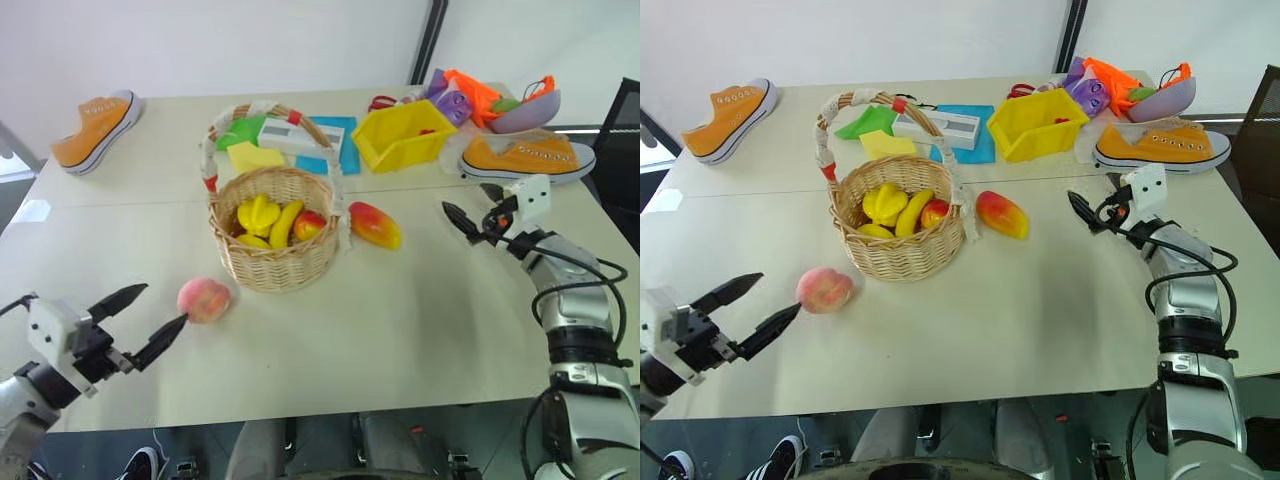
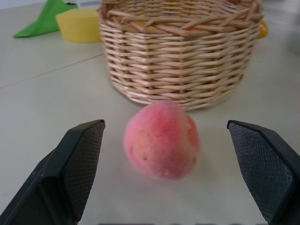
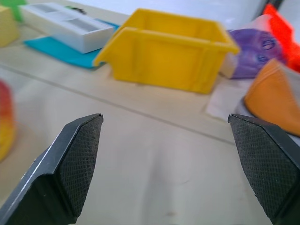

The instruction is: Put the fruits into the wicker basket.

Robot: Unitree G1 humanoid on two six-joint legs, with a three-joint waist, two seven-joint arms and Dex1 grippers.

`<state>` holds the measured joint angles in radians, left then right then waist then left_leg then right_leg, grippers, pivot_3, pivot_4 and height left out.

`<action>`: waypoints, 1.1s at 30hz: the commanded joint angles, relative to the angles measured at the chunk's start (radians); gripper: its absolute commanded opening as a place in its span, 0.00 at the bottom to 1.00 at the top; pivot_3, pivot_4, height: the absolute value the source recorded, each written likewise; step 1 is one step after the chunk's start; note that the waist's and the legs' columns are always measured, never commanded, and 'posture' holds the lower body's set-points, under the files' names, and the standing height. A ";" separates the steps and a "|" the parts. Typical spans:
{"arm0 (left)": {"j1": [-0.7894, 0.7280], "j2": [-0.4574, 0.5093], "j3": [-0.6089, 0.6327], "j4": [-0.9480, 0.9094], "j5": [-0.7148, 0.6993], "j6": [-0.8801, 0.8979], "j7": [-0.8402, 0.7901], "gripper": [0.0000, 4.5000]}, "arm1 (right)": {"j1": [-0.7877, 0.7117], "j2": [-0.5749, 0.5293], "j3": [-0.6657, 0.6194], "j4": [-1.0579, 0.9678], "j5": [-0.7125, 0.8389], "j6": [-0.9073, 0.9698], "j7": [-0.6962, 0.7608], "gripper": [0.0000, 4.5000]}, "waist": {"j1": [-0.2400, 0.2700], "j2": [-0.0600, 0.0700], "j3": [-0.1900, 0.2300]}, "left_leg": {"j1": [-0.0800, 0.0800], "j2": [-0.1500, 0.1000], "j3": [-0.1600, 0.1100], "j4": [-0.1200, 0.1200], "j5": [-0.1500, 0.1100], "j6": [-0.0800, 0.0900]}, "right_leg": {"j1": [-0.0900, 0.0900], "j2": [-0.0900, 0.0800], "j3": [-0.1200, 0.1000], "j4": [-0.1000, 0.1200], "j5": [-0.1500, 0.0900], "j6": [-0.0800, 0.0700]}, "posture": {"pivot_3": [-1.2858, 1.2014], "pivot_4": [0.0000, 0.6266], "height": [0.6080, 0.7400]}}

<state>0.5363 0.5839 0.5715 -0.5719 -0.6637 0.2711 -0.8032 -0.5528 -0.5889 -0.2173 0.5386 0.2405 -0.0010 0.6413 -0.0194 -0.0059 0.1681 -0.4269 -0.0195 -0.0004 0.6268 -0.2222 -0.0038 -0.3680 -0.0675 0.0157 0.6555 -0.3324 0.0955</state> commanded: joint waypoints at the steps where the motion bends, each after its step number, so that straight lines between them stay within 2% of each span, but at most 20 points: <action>1: 0.025 -0.011 0.024 -0.041 -0.008 -0.021 -0.003 1.00 | -0.029 -0.010 -0.018 0.031 -0.005 -0.048 -0.003 0.99 | 0.002 0.000 0.000 | 0.000 0.000 0.000 0.000 0.000 0.000 | 0.000 0.000 0.000 0.000 0.000 0.000 | 0.52 0.24 1.00; 11: 0.002 -0.008 0.038 0.009 0.024 -0.043 0.017 1.00 | -0.026 0.004 -0.002 0.034 -0.005 -0.063 0.017 0.99 | -0.001 0.000 0.000 | 0.001 0.000 0.000 0.002 0.000 0.000 | 0.002 0.000 0.000 0.000 0.000 0.000 | 0.52 0.24 1.00; 22: -0.036 -0.021 0.031 0.039 -0.031 -0.039 0.003 1.00 | 0.008 0.010 -0.004 -0.061 0.020 -0.022 0.038 0.99 | 0.000 0.000 0.000 | 0.001 0.000 0.000 0.002 0.000 0.000 | 0.002 0.000 0.000 0.000 0.001 0.002 | 0.52 0.24 1.00; 27: -0.044 -0.021 0.014 0.022 -0.033 -0.064 -0.029 1.00 | 0.032 0.014 0.001 -0.167 0.075 0.070 0.088 0.99 | 0.001 0.000 0.000 | 0.001 0.000 0.000 0.002 0.000 0.000 | 0.002 0.000 0.000 0.000 0.001 0.002 | 0.52 0.24 1.00; 30: -0.045 -0.019 0.015 0.015 -0.040 -0.064 -0.035 1.00 | 0.064 0.003 0.024 -0.292 0.136 0.208 0.147 0.99 | 0.001 0.000 0.000 | 0.001 0.000 0.000 0.001 0.000 0.000 | 0.002 0.000 0.000 0.000 0.001 0.001 | 0.52 0.24 1.00; 33: -0.076 -0.001 0.013 -0.004 -0.041 -0.049 -0.017 1.00 | 0.085 -0.047 0.103 -0.444 0.138 0.364 0.201 0.99 | 0.002 0.000 0.000 | 0.001 0.000 0.000 0.001 0.000 0.000 | 0.001 0.000 0.000 0.000 0.000 0.000 | 0.52 0.24 1.00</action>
<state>0.4745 0.5678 0.5714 -0.5321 -0.6868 0.2283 -0.8306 -0.4527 -0.6087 -0.1320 0.1882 0.3594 0.2909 0.8213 -0.0178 -0.0056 0.1683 -0.4266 -0.0192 -0.0005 0.6277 -0.2224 -0.0034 -0.3671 -0.0674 0.0157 0.6553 -0.3327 0.0951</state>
